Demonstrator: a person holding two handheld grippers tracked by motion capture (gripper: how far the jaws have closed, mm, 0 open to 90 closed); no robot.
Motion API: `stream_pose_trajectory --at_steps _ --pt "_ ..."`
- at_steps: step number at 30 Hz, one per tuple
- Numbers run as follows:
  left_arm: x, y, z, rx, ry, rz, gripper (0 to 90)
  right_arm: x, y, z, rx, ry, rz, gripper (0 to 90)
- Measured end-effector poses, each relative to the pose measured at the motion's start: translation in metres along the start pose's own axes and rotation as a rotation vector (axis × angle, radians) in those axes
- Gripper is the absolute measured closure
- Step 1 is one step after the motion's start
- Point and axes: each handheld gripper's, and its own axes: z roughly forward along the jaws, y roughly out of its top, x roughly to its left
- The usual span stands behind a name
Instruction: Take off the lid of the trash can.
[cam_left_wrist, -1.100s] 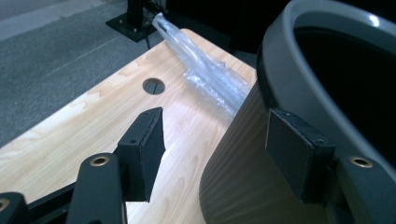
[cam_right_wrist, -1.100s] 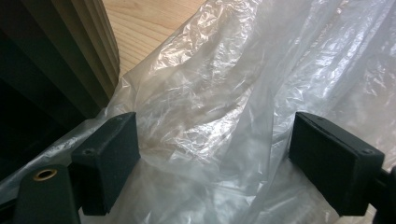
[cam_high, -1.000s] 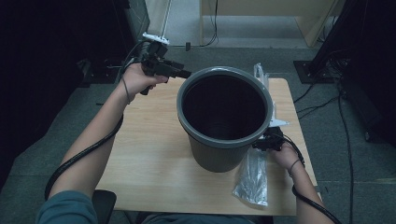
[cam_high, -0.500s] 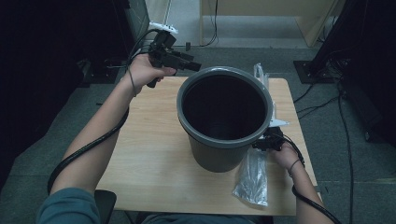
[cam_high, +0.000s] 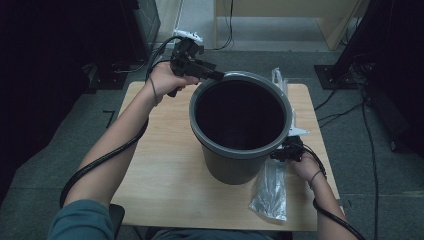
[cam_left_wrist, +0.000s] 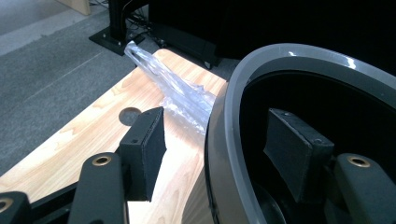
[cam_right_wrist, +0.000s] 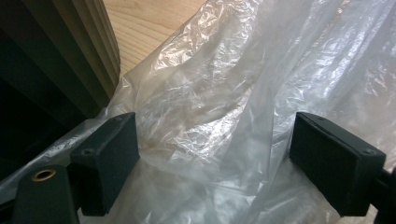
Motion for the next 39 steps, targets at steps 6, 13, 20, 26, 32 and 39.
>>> stream_pose_trajectory --at_steps 6,13,20,26,32,39 --pt "-0.002 0.0 0.012 0.023 0.008 -0.004 36.6 0.0 0.0 0.0 0.0 0.001 0.0 15.6" --pt "-0.004 -0.001 0.021 0.04 -0.001 -0.01 40.5 0.0 0.0 0.0 0.0 0.001 0.001 15.7" --pt "-0.006 0.001 0.024 0.04 0.018 0.002 47.5 0.0 0.0 0.0 0.001 0.001 0.001 15.6" --pt "-0.009 0.001 0.032 0.046 0.018 0.04 49.1 0.0 0.0 0.0 0.001 0.001 0.001 15.5" --pt "-0.01 0.002 0.031 0.034 0.026 0.057 58.5 0.0 0.0 0.0 0.0 0.002 -0.002 15.4" --pt "-0.014 0.003 0.031 0.056 0.038 0.077 68.2 0.0 0.0 0.0 0.0 0.002 -0.002 15.4"
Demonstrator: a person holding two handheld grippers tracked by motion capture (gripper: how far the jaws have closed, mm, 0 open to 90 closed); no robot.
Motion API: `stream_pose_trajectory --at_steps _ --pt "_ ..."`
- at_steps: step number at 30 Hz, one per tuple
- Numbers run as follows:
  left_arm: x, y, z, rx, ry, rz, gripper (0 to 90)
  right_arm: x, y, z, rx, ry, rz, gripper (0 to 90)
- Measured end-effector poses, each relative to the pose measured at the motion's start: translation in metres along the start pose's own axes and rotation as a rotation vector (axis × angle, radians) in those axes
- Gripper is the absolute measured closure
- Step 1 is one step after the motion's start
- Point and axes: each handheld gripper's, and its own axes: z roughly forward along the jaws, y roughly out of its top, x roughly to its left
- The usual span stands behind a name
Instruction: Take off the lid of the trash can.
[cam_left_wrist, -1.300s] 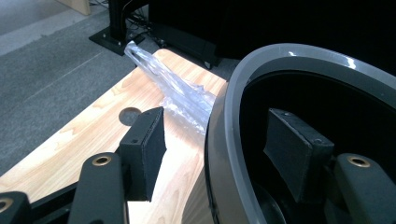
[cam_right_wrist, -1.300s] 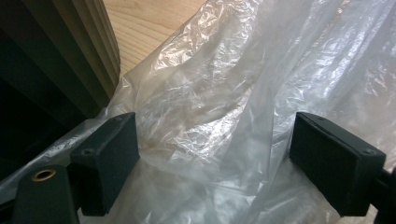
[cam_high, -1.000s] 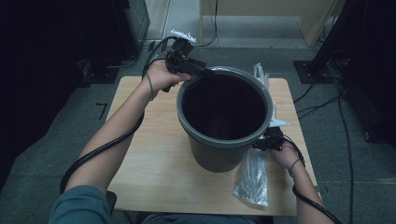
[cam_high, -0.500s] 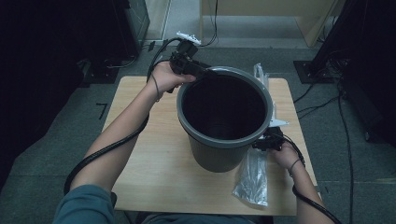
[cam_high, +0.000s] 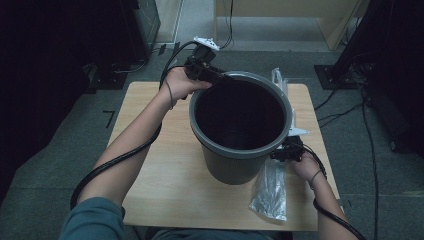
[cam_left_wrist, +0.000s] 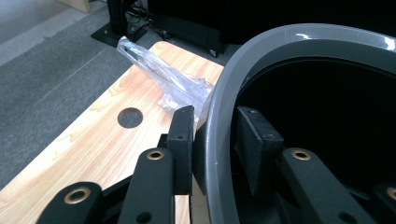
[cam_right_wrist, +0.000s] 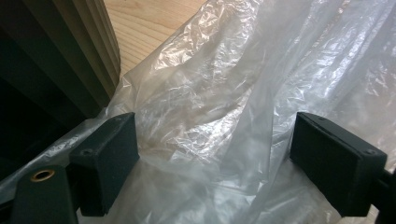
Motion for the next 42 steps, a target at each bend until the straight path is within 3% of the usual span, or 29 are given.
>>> stream_pose_trajectory --at_steps 3,8,14,19,25,30,37,39,42 --pt "0.0 0.0 0.0 0.001 0.001 -0.001 69.4 0.0 0.0 0.0 0.0 0.0 0.0 15.4" --pt "-0.004 0.001 -0.001 0.006 0.025 0.033 70.7 0.0 0.0 0.0 0.0 0.0 0.0 15.4" --pt "-0.005 0.003 -0.007 -0.018 0.024 0.035 71.7 0.0 0.0 0.0 0.0 0.0 -0.001 15.4" --pt "-0.003 0.003 -0.016 -0.028 0.003 -0.02 72.9 0.0 0.0 0.0 0.001 0.0 -0.001 15.3" --pt "0.002 0.003 -0.022 0.026 -0.032 -0.111 74.6 0.0 0.0 0.0 0.002 0.0 0.001 15.3" --pt "0.002 0.004 -0.029 0.038 -0.037 -0.129 75.4 0.0 0.0 0.0 0.003 0.0 0.001 15.3" --pt "0.003 0.004 -0.044 0.001 -0.059 -0.18 75.8 0.0 0.0 0.0 0.003 0.0 0.003 15.3" --pt "0.006 0.003 -0.045 0.008 -0.085 -0.215 76.0 0.0 0.0 0.0 0.003 -0.001 0.002 15.3" --pt "0.009 0.001 -0.046 0.034 -0.086 -0.24 75.9 0.0 0.0 0.0 0.003 0.0 0.0 15.3"
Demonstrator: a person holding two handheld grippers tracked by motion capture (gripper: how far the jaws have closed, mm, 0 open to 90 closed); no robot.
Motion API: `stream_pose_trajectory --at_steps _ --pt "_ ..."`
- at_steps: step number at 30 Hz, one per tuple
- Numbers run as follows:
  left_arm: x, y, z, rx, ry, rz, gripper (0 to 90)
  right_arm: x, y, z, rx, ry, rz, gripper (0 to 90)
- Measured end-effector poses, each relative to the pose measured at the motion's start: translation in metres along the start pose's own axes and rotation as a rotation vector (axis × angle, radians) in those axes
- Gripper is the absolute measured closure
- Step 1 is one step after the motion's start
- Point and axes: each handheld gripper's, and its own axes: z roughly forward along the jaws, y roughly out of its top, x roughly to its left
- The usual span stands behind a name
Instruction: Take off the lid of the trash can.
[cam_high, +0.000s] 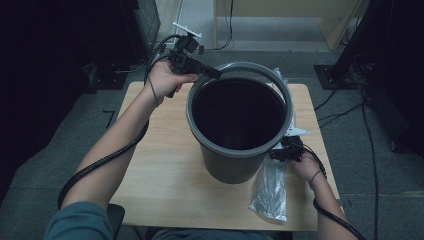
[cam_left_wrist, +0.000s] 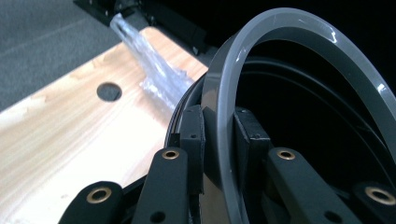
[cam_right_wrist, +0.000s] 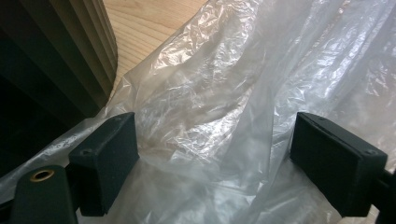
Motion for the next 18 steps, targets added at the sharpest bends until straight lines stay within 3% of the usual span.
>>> stream_pose_trajectory --at_steps 1,3,9,18 --pt "0.001 0.0 -0.001 0.004 0.003 -0.005 75.9 0.0 0.0 0.0 0.0 0.0 0.0 15.3" --pt "0.008 -0.001 -0.007 -0.017 -0.046 -0.052 75.9 0.0 0.0 0.0 -0.001 -0.001 0.001 15.3" --pt "0.012 -0.005 -0.025 -0.037 0.027 -0.026 76.1 0.0 0.0 0.0 0.0 -0.001 0.002 15.2" --pt "0.016 -0.009 -0.035 -0.023 0.047 -0.039 76.0 0.0 0.0 0.0 0.001 -0.001 0.004 15.2"
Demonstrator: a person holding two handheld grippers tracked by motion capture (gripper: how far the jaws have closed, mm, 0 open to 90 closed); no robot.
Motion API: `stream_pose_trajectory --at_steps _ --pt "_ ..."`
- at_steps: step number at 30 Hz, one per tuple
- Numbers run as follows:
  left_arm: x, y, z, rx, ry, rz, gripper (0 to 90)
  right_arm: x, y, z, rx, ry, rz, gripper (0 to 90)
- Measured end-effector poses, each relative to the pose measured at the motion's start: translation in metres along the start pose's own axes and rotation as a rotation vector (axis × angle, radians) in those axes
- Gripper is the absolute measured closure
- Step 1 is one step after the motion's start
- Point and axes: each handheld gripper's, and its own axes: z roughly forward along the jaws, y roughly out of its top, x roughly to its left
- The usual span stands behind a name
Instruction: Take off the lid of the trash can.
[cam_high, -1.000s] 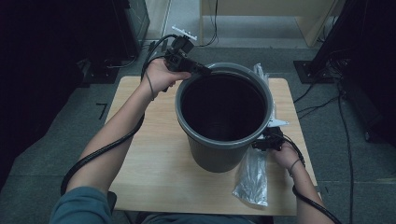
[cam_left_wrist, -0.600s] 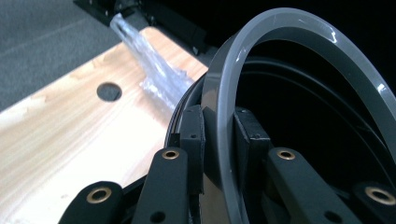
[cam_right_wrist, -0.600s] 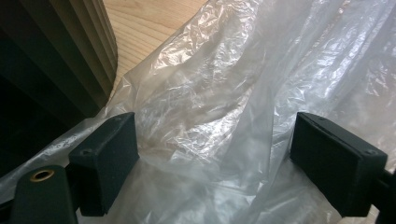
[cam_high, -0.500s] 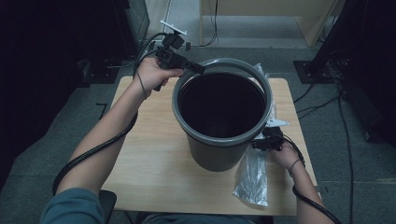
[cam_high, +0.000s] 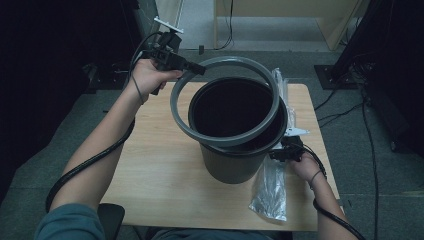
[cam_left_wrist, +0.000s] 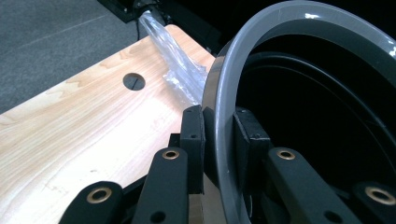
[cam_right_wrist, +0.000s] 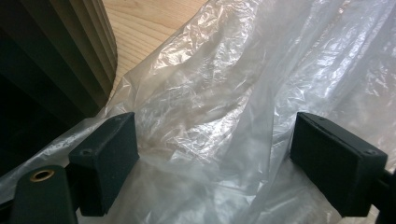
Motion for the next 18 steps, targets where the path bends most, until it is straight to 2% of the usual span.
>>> stream_pose_trajectory --at_steps 6,18 --pt "0.001 -0.002 -0.008 -0.015 0.032 0.004 75.8 0.0 0.0 0.0 -0.001 -0.001 -0.002 15.3" --pt "0.008 -0.011 -0.026 -0.033 0.033 -0.012 75.7 0.0 0.0 0.0 0.0 0.0 0.0 15.2"
